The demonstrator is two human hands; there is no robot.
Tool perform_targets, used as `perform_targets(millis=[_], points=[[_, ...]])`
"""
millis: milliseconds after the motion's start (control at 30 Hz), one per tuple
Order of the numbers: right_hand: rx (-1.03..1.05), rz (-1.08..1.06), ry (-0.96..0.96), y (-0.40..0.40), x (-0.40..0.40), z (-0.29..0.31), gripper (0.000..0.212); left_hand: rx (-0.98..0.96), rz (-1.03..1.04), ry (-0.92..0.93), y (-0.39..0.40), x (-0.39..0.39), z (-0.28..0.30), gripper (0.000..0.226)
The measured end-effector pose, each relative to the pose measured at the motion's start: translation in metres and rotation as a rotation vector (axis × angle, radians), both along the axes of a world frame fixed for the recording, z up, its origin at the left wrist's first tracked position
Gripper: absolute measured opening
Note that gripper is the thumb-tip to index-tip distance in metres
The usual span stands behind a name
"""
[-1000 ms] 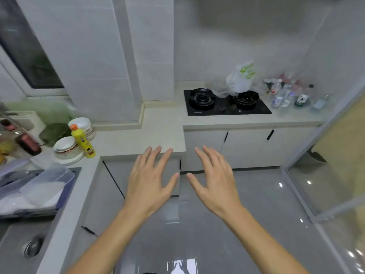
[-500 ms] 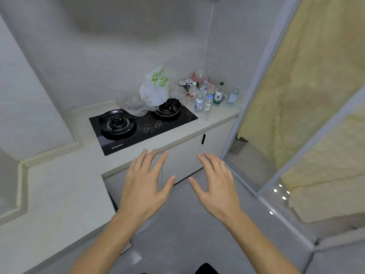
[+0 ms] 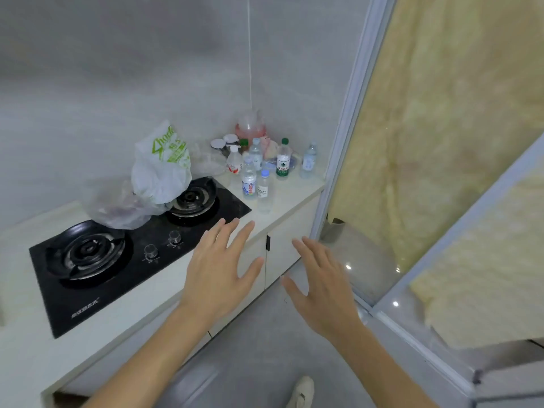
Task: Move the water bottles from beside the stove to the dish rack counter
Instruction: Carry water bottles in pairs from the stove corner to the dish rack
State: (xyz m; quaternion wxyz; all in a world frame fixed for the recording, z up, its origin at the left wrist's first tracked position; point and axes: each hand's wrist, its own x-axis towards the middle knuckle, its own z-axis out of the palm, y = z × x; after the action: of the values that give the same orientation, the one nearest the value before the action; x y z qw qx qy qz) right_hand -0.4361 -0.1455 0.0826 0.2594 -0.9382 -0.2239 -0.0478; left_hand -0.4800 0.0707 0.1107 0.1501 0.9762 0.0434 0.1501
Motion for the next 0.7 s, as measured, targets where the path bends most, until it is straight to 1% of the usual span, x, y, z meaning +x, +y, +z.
perform_targets(millis=[167,333,433,567,700], points=[[-0.034,0.055,0.024,-0.010,0.108,0.004,0.077,-0.024,0.083,0.015,-0.005,0.093,0.000,0.068],[-0.031,0.087,0.042,-0.016,0.207,0.003,0.071,-0.058,0.136,0.030,-0.008,0.174,-0.011,0.072],[-0.039,0.102,0.058,-0.011,0.266,-0.004,0.071,-0.091,0.153,0.050,-0.006,0.221,-0.029,0.067],[-0.053,0.089,0.110,0.000,0.348,-0.023,0.071,-0.146,0.175,0.105,0.004,0.290,-0.055,0.070],[-0.099,0.079,0.136,0.012,0.433,-0.044,0.072,-0.225,0.183,0.092,0.024,0.360,-0.090,0.071]])
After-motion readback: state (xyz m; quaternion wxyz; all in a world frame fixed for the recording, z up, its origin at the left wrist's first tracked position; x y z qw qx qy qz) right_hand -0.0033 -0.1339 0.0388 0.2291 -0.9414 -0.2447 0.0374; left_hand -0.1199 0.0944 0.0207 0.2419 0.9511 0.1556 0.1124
